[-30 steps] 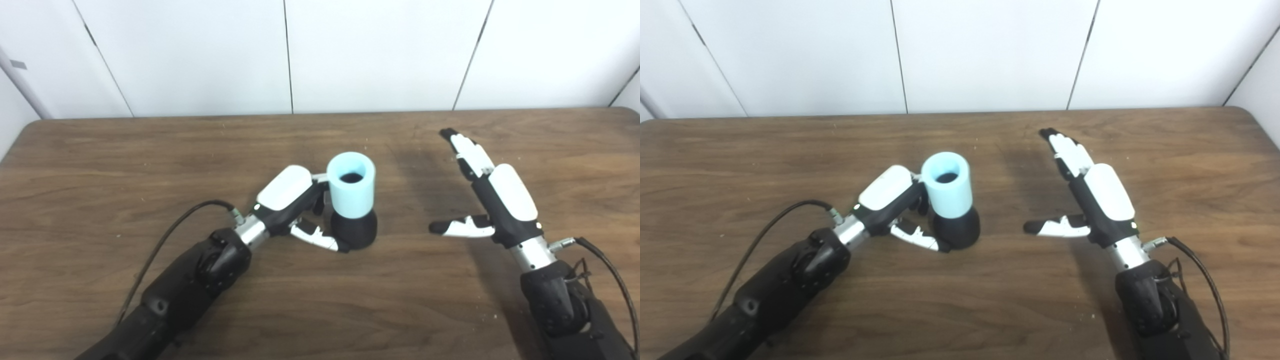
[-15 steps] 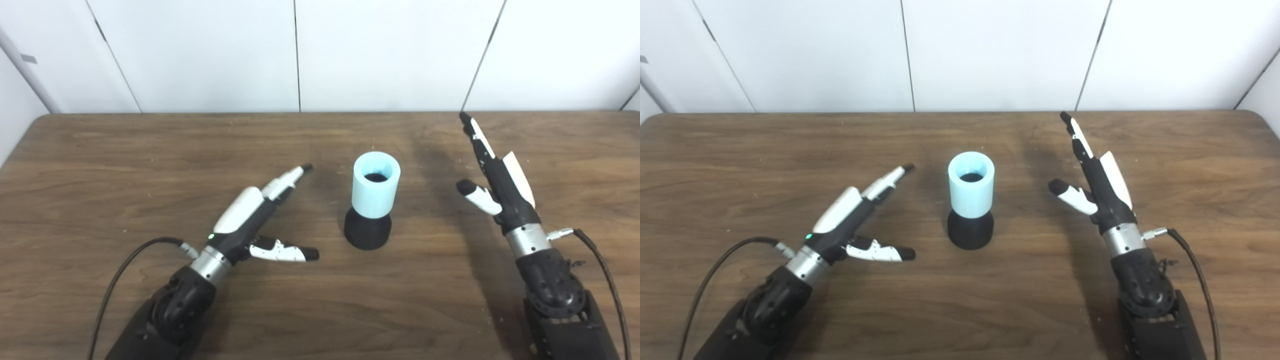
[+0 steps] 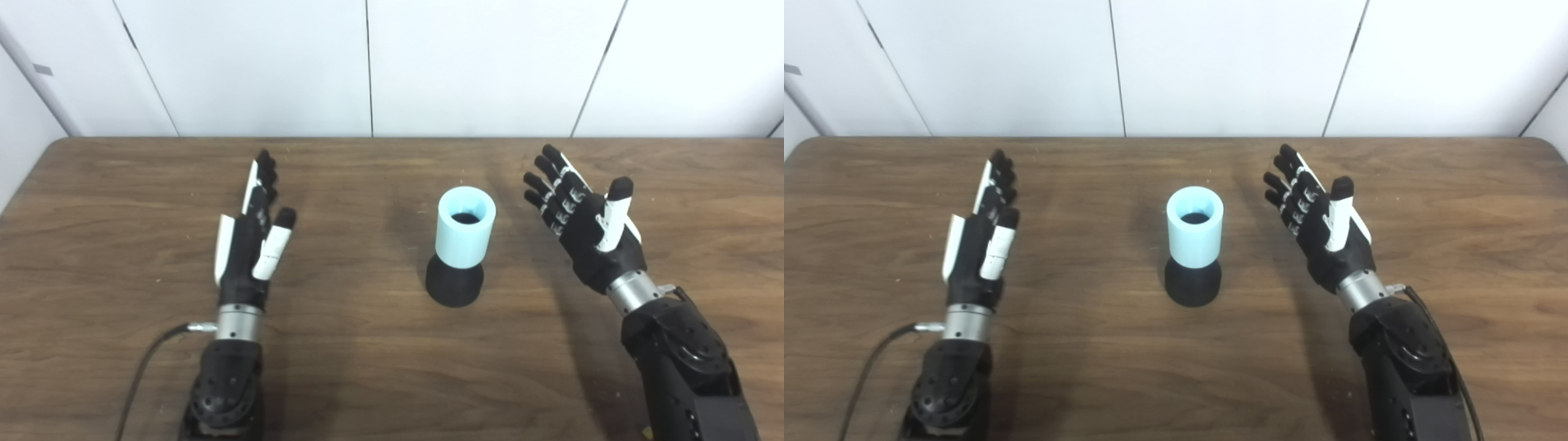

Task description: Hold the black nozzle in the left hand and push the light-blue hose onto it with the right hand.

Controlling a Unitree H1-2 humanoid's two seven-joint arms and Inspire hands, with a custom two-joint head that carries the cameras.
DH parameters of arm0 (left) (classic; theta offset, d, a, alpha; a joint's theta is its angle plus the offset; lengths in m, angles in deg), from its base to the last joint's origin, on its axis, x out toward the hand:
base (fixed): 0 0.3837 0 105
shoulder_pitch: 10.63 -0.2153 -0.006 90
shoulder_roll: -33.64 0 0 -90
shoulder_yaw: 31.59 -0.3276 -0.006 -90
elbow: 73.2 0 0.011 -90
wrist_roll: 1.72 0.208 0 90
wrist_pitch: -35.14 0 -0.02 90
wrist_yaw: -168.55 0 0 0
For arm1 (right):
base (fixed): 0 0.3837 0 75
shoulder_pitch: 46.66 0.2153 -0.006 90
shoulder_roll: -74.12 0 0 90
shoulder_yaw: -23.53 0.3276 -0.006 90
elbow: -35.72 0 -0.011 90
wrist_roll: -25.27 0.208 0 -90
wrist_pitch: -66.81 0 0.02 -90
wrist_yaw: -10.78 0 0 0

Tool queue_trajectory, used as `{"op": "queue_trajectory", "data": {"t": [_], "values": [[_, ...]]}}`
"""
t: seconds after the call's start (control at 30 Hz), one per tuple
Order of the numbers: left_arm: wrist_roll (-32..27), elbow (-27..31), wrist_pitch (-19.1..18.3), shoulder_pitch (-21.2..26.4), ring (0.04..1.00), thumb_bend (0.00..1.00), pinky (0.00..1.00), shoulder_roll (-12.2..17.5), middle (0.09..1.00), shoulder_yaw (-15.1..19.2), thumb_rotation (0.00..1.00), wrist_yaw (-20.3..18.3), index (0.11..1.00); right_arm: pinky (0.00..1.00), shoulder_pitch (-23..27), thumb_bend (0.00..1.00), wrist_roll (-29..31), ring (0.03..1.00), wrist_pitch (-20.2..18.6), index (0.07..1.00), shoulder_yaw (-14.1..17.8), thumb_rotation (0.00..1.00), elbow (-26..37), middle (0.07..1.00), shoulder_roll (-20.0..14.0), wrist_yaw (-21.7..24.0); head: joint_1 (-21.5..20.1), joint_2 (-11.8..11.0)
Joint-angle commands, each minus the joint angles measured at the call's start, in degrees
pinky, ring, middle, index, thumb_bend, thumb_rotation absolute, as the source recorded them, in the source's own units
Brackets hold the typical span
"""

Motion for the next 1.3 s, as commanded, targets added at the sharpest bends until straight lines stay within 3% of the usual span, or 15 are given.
{"op": "queue_trajectory", "data": {"t": [0.0, 0.13, 0.43, 0.57, 0.8, 1.27], "values": [[-3.20, 2.22, -1.17, 2.02, 1.000, 0.95, 1.00, 1.40, 1.000, 1.70, 0.94, -1.02, 1.000, 0.98, 1.17, 0.82, 0.70, 0.989, -0.46, 1.000, 1.66, 1.00, 2.60, 1.000, 0.08, -1.48, 0.06, 0.08], [-5.12, 1.87, -2.14, 2.38, 1.000, 0.93, 1.00, 1.44, 1.000, 2.36, 0.93, -2.00, 1.000, 1.00, 1.24, 0.83, -1.20, 1.000, 0.64, 1.000, 2.21, 1.00, 1.85, 1.000, 1.38, -3.89, 0.39, 0.18], [-9.51, 1.40, -6.06, 2.88, 1.000, 0.95, 1.00, 1.18, 1.000, 3.23, 0.89, -2.94, 1.000, 1.00, 1.18, 0.81, -9.13, 1.000, 8.38, 1.000, 1.97, 1.00, -2.20, 1.000, 1.35, -5.88, 0.16, -0.37], [-10.49, 2.22, -8.70, 2.91, 1.000, 0.92, 1.00, 1.67, 1.000, 3.23, 0.86, -3.73, 1.000, 1.00, 1.11, 0.79, -10.95, 1.000, 8.67, 1.000, 2.01, 1.00, -3.00, 1.000, 1.59, -6.82, 0.08, -0.28], [-11.24, 3.64, -11.23, 2.78, 1.000, 0.89, 1.00, 2.37, 1.000, 3.29, 0.84, -4.38, 0.997, 1.00, 1.64, 0.78, -8.61, 1.000, 7.62, 1.000, 2.96, 1.00, -3.29, 1.000, 2.22, -6.35, -0.39, -0.15], [-9.16, 3.90, -10.36, 2.65, 1.000, 0.89, 1.00, 1.85, 1.000, 3.07, 0.79, -3.29, 0.998, 1.00, 1.36, 0.79, -6.50, 1.000, 9.05, 1.000, 2.69, 1.00, -3.61, 1.000, 1.39, -4.08, -0.03, -0.10]]}}
